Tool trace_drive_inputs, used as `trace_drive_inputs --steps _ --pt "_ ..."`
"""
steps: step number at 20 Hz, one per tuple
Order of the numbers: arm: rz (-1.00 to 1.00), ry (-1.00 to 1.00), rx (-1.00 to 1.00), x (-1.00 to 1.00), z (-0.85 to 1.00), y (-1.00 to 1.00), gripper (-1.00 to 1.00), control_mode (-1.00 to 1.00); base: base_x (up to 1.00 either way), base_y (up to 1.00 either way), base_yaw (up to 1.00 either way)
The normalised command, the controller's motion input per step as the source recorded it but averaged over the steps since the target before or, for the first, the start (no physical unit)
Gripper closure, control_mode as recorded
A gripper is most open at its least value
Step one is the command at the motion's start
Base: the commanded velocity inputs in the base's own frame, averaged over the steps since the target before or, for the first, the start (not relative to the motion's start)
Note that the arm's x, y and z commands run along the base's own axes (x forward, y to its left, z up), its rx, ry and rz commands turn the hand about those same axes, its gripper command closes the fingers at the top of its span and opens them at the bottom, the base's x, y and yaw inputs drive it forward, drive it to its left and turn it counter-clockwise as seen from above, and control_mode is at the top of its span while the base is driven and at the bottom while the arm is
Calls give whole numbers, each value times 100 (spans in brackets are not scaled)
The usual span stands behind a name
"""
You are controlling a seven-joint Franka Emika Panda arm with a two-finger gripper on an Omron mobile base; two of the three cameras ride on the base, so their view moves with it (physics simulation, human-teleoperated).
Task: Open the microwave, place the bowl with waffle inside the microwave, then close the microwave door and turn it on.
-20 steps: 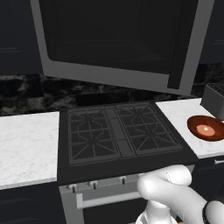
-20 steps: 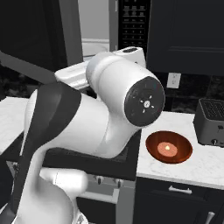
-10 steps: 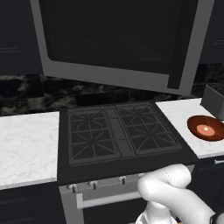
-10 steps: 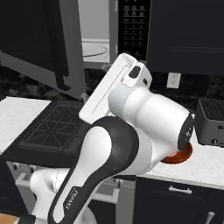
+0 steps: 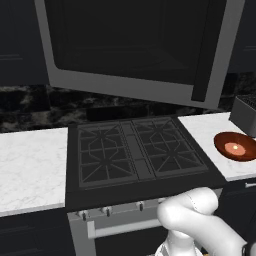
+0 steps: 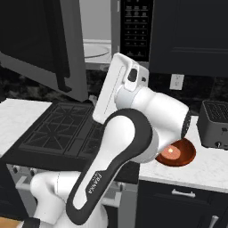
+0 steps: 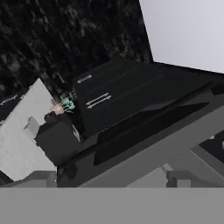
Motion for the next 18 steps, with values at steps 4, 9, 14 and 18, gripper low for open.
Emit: trace_drive_inputs --steps 4,9,14,18 --pt "0 -24 -4 58 -4 23 -100 -100 0 0 0" --pt "-1 -25 -3 45 -2 32 -100 -100 0 0 0" --pt "-3 -7 -3 33 0 8 -100 -100 0 0 0" --pt "0 -6 -3 39 0 0 -100 -100 0 0 0"
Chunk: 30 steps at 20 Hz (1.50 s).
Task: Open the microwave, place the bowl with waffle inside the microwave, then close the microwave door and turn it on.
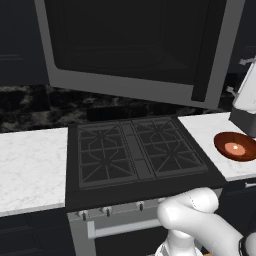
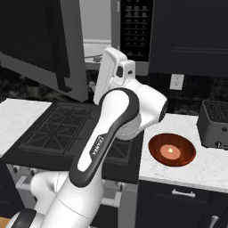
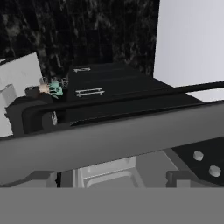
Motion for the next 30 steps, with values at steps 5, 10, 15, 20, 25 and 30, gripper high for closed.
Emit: trace_drive_inputs --steps 5,10,15,20,25,30 --pt "0 -6 -2 45 0 0 -100 -100 0 0 0" --pt "0 -10 -4 34 0 2 -100 -100 0 0 0" --pt "0 -10 -11 9 0 25 -100 -100 0 0 0" --pt "1 -11 -12 -13 0 53 -100 -100 0 0 0" --pt "5 -11 -4 -48 2 58 -100 -100 0 0 0" --pt "9 -11 0 -73 3 56 -100 -100 0 0 0"
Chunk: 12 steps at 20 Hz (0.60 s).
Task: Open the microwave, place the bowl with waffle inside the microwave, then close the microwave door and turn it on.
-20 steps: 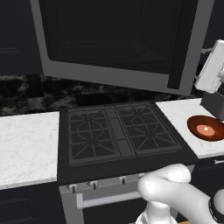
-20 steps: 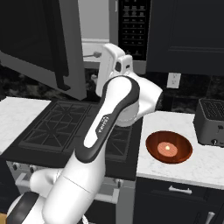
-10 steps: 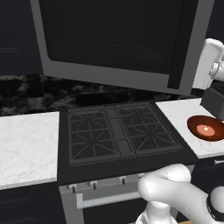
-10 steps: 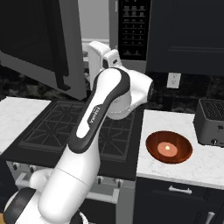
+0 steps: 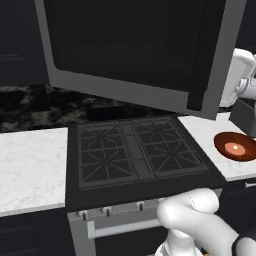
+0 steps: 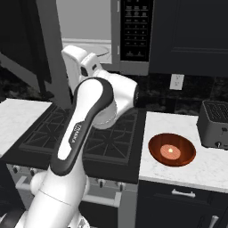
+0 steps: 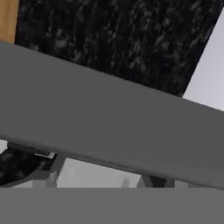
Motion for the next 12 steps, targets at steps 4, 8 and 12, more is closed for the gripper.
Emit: trace_drive_inputs --steps 4,8,12 --pt "10 -4 0 -66 1 69 -100 -100 0 0 0" --pt "11 0 0 -59 0 83 -100 -100 0 0 0" --pt "11 0 0 -60 0 86 -100 -100 0 0 0"
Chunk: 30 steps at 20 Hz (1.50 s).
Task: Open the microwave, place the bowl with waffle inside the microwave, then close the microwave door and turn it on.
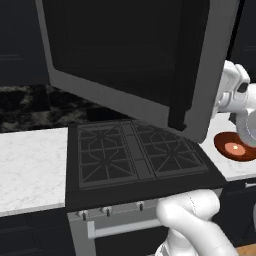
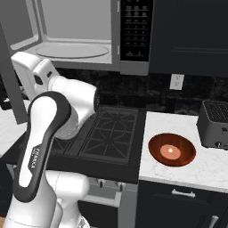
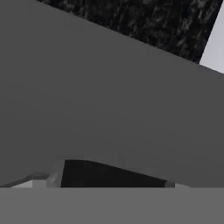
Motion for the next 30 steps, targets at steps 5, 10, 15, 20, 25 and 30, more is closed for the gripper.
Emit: trace_drive_inputs --steps 5,10,15,20,25,30 --pt "11 0 0 -57 0 94 -100 -100 0 0 0" --pt "9 0 0 -55 1 95 -100 -100 0 0 0" --pt "9 0 0 -52 1 87 -100 -100 0 0 0" --pt "8 0 0 -42 1 62 -100 -100 0 0 0" --pt "7 -5 0 -38 13 10 -100 -100 0 0 0" --pt "1 -5 0 -21 49 -27 -100 -100 0 0 0"
